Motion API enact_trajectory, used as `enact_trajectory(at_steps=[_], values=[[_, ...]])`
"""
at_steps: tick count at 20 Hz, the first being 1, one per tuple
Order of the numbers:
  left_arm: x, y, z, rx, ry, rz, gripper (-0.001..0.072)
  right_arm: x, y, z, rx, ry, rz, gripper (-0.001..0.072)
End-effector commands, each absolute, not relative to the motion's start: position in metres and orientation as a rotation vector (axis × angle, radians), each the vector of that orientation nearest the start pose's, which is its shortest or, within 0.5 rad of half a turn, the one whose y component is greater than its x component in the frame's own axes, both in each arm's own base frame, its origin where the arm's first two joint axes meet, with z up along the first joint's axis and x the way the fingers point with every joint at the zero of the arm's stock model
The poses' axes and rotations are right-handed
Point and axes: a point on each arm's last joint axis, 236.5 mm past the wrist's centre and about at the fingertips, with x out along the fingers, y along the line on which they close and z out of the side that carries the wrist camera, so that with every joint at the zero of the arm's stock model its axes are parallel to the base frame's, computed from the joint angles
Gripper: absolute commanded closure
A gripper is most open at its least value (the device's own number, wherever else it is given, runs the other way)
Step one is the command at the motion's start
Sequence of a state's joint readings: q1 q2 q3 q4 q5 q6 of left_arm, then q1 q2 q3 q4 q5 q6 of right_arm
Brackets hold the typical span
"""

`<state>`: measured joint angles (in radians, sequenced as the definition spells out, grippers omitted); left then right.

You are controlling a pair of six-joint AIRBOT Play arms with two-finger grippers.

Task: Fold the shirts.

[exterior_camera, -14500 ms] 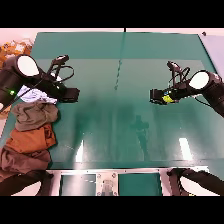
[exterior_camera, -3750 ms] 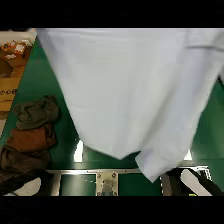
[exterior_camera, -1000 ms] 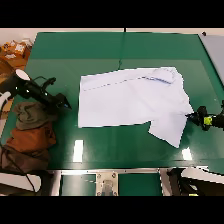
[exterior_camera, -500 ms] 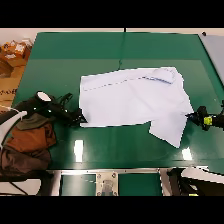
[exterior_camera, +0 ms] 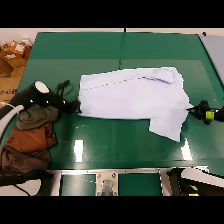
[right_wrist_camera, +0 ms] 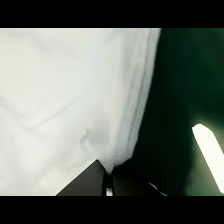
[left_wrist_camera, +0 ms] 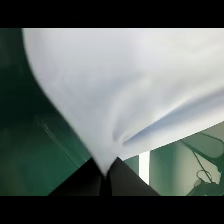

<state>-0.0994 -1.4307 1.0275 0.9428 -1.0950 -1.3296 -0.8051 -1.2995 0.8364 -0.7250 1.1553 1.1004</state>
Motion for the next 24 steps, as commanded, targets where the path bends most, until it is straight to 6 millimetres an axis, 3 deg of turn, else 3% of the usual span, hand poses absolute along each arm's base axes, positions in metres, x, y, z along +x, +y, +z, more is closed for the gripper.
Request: enact_trajectory(at_steps=[1, 3, 5, 6, 8, 10, 11, 12, 14, 16, 18, 21, 24], values=[[0.403, -0.151, 0.07, -0.231, 1.137, -0.513, 0.0683, 0.365, -0.099, 0.069, 0.805, 0.875, 0.068, 0.0701], [0.42, -0.153, 0.183, -0.168, 0.878, -0.552, 0.0683, 0.374, -0.094, 0.176, 0.642, 0.669, 0.075, 0.0701], [0.41, -0.153, 0.299, -0.109, 0.608, -0.576, 0.0683, 0.36, -0.087, 0.291, 0.498, 0.42, 0.043, 0.07], [0.393, -0.151, 0.358, -0.08, 0.468, -0.584, 0.0682, 0.344, -0.079, 0.348, 0.433, 0.286, 0.021, 0.07], [0.346, -0.148, 0.451, -0.024, 0.23, -0.595, 0.0682, 0.303, -0.053, 0.436, 0.346, 0.066, 0.003, 0.07], [0.289, -0.141, 0.519, 0.009, 0.03, -0.591, 0.0682, 0.259, -0.027, 0.501, 0.26, -0.121, -0.009, 0.07], [0.266, -0.138, 0.537, 0.025, -0.038, -0.585, 0.0682, 0.239, -0.019, 0.525, 0.211, -0.202, -0.032, 0.07], [0.245, -0.134, 0.548, 0.035, -0.08, -0.578, 0.0681, 0.221, -0.012, 0.544, 0.169, -0.269, -0.052, 0.07], [0.226, -0.125, 0.557, 0.058, -0.117, -0.543, 0.0681, 0.202, -0.003, 0.562, 0.122, -0.327, -0.07, 0.07], [0.232, -0.11, 0.556, 0.069, -0.111, -0.47, 0.0681, 0.201, -0.004, 0.563, 0.111, -0.327, -0.081, 0.0699], [0.257, -0.106, 0.536, 0.056, -0.046, -0.442, 0.0681, 0.213, -0.012, 0.55, 0.133, -0.286, -0.083, 0.0699], [0.32, -0.112, 0.465, 0.015, 0.162, -0.445, 0.0681, 0.255, -0.04, 0.496, 0.231, -0.132, -0.081, 0.0699], [0.389, -0.12, 0.376, -0.016, 0.393, -0.448, 0.0681, 0.321, -0.075, 0.393, 0.392, 0.096, -0.055, 0.0699]])
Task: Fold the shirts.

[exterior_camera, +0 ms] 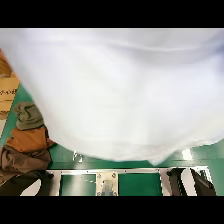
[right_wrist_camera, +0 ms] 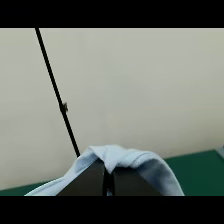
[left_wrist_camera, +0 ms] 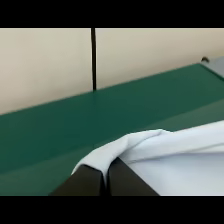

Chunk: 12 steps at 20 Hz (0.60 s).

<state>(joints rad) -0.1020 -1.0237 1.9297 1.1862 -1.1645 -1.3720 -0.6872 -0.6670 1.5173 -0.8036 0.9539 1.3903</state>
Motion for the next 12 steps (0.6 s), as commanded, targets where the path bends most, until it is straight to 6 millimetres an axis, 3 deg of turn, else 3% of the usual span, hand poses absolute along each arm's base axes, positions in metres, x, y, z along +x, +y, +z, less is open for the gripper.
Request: enact_trajectory(at_steps=[1, 5, 8, 10, 12], values=[[0.411, -0.123, 0.343, -0.028, 0.473, -0.45, 0.0681, 0.344, -0.08, 0.353, 0.431, 0.179, -0.035, 0.0699], [0.488, -0.141, 0.209, -0.084, 0.742, -0.483, 0.0681, 0.427, -0.083, 0.187, 0.534, 0.491, 0.009, 0.0699], [0.528, -0.15, 0.111, -0.141, 0.9, -0.481, 0.0681, 0.469, -0.095, 0.086, 0.639, 0.67, -0.023, 0.0699], [0.546, -0.15, 0.063, -0.167, 0.954, -0.46, 0.0681, 0.489, -0.105, 0.037, 0.701, 0.748, -0.04, 0.0699], [0.563, -0.148, 0.038, -0.184, 0.948, -0.432, 0.0681, 0.507, -0.112, 0.006, 0.728, 0.799, -0.04, 0.0698]])
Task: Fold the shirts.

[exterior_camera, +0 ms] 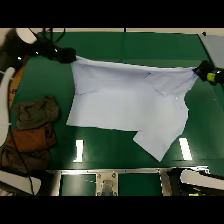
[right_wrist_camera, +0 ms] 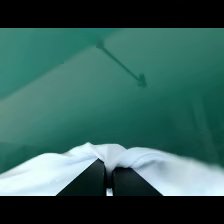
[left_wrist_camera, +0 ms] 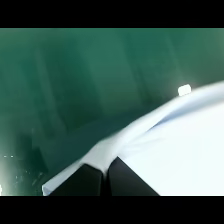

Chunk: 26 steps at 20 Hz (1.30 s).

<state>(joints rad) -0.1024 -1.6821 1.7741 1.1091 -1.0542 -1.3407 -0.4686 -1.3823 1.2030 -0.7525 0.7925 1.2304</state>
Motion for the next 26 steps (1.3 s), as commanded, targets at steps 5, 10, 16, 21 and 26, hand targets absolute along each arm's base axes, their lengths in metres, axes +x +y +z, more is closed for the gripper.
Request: enact_trajectory(at_steps=[5, 10, 16, 21, 26], values=[[0.596, -0.14, 0.032, -0.203, 0.838, -0.373, 0.0681, 0.544, -0.12, -0.005, 0.774, 0.79, -0.009, 0.0699], [0.585, -0.129, 0.015, -0.113, 0.909, -0.36, 0.0681, 0.519, -0.116, -0.019, 0.722, 0.917, 0.036, 0.07], [0.541, -0.128, -0.05, -0.109, 1.098, -0.373, 0.0681, 0.455, -0.122, -0.065, 0.582, 1.188, -0.016, 0.0701], [0.522, -0.133, -0.074, -0.132, 1.17, -0.396, 0.0681, 0.437, -0.112, -0.086, 0.614, 1.251, -0.025, 0.0701], [0.507, -0.132, -0.072, -0.139, 1.241, -0.415, 0.0217, 0.434, -0.113, -0.071, 0.653, 1.269, -0.024, 0.0396]])
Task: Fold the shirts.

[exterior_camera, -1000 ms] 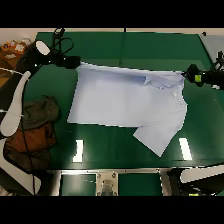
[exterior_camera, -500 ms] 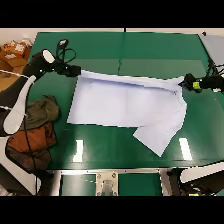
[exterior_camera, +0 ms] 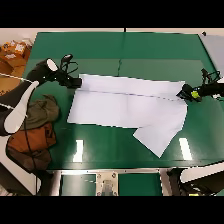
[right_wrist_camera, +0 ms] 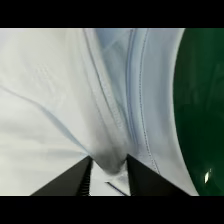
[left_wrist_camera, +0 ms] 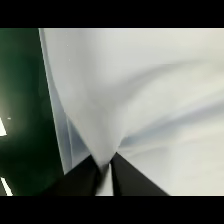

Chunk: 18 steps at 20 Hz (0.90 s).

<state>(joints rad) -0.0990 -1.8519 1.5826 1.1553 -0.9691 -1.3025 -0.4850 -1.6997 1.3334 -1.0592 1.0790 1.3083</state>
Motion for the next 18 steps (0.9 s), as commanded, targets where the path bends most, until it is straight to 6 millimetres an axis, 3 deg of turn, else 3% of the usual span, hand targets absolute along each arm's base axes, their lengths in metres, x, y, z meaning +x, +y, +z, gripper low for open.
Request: enact_trajectory(at_steps=[1, 2, 3, 4, 5, 6, 7, 8, 10, 13, 16, 18], values=[[0.503, -0.13, -0.066, -0.147, 1.264, -0.42, 0.0013, 0.433, -0.115, -0.062, 0.675, 1.275, -0.028, 0.04], [0.499, -0.128, -0.056, -0.161, 1.295, -0.423, 0.0068, 0.431, -0.121, -0.05, 0.704, 1.274, -0.042, 0.04], [0.494, -0.126, -0.047, -0.161, 1.324, -0.436, 0.0065, 0.428, -0.128, -0.038, 0.725, 1.265, -0.058, 0.0405], [0.487, -0.122, -0.036, -0.166, 1.361, -0.444, 0.0065, 0.422, -0.134, -0.027, 0.739, 1.255, -0.071, 0.0478], [0.482, -0.116, -0.026, -0.174, 1.39, -0.447, 0.0066, 0.415, -0.139, -0.016, 0.745, 1.248, -0.077, 0.0604], [0.478, -0.109, -0.017, -0.197, 1.419, -0.434, 0.0148, 0.406, -0.142, -0.006, 0.762, 1.244, -0.09, 0.068], [0.474, -0.103, -0.01, -0.208, 1.437, -0.429, 0.0447, 0.396, -0.143, 0.001, 0.77, 1.238, -0.1, 0.0699], [0.471, -0.099, -0.004, -0.211, 1.451, -0.435, 0.0674, 0.386, -0.141, 0.006, 0.783, 1.232, -0.114, 0.0699], [0.468, -0.096, 0.005, -0.219, 1.455, -0.422, 0.0683, 0.359, -0.131, 0.011, 0.812, 1.231, -0.14, 0.0699], [0.452, -0.099, 0.023, -0.212, 1.457, -0.432, 0.0683, 0.301, -0.116, 0.003, 0.855, 1.265, -0.236, 0.07], [0.416, -0.102, 0.036, -0.194, 1.435, -0.438, 0.0684, 0.235, -0.099, -0.021, 0.919, 1.322, -0.383, 0.0699], [0.381, -0.1, 0.031, -0.21, 1.418, -0.411, 0.0683, 0.202, -0.078, -0.043, 0.961, 1.371, -0.428, 0.0697]])
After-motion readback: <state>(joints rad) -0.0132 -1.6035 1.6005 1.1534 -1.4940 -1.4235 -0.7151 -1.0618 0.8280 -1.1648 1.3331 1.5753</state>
